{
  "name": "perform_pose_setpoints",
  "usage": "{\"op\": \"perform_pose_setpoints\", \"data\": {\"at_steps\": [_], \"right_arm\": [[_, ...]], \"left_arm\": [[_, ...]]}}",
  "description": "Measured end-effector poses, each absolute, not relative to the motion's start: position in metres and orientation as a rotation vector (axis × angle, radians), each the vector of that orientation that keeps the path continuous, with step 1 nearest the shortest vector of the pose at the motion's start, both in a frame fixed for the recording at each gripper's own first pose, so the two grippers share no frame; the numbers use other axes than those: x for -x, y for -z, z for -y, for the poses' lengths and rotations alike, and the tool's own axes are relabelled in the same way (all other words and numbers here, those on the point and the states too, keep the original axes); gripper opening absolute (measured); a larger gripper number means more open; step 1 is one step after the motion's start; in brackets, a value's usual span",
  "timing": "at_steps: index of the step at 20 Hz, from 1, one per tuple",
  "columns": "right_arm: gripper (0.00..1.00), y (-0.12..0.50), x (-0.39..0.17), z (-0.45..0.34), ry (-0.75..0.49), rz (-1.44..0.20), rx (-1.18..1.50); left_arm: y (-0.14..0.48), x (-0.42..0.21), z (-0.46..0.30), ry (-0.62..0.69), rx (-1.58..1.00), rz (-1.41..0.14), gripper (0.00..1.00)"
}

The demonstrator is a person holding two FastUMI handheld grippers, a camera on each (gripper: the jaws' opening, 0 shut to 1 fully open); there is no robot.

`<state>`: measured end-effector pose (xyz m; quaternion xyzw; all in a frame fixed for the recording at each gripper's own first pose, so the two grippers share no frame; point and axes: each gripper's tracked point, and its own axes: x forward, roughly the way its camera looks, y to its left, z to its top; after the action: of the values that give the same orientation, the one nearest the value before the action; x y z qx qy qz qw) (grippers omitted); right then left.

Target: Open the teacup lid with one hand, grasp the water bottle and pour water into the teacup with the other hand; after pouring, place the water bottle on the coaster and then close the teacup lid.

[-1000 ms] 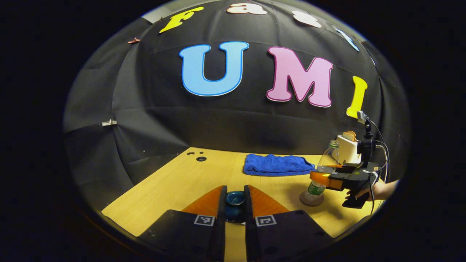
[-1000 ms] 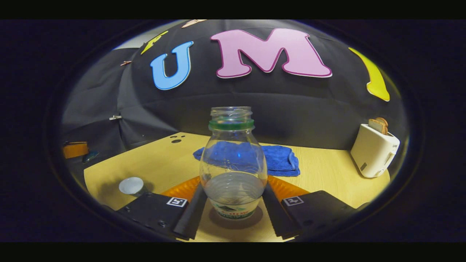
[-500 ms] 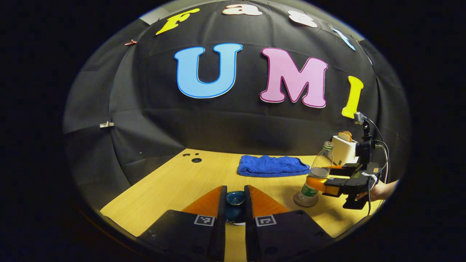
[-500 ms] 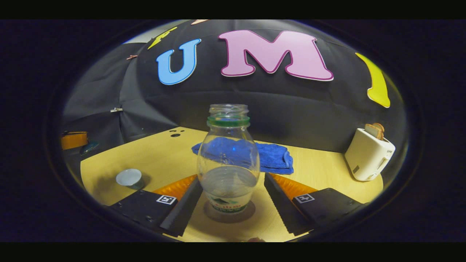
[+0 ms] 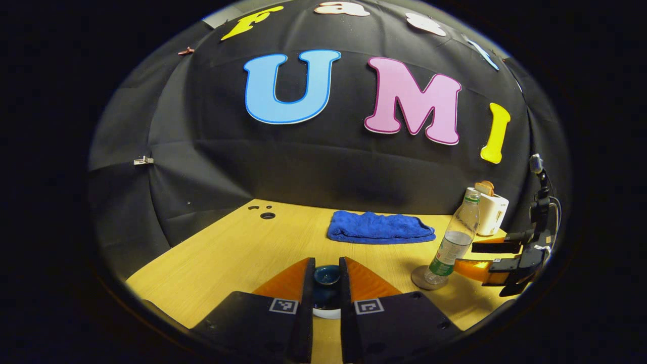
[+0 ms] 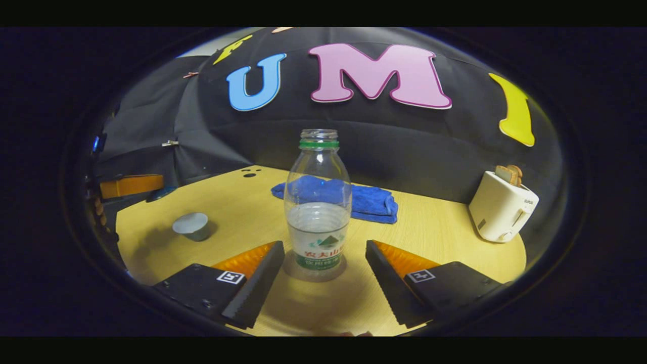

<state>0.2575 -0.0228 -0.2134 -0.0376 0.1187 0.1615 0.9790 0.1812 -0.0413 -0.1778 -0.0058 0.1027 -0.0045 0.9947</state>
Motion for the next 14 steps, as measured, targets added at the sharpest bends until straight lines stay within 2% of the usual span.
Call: {"op": "perform_pose_setpoints", "data": {"at_steps": [1,8,9,10,14], "right_arm": [[1.0,0.215,-0.252,0.023,-0.328,-0.245,0.069],[0.99,0.211,-0.223,0.034,-0.324,-0.249,0.051],[0.99,0.211,-0.22,0.035,-0.326,-0.251,0.049],[0.99,0.211,-0.218,0.036,-0.325,-0.254,0.046],[1.0,0.221,-0.212,0.038,-0.314,-0.278,0.021]], "left_arm": [[0.182,-0.185,0.042,0.012,0.011,-0.207,0.26],[0.225,-0.203,0.047,0.022,-0.008,-0.241,0.26],[0.231,-0.204,0.046,0.02,-0.005,-0.248,0.29],[0.236,-0.204,0.046,0.02,-0.001,-0.253,0.26],[0.252,-0.207,0.048,0.022,-0.001,-0.269,0.26]]}}
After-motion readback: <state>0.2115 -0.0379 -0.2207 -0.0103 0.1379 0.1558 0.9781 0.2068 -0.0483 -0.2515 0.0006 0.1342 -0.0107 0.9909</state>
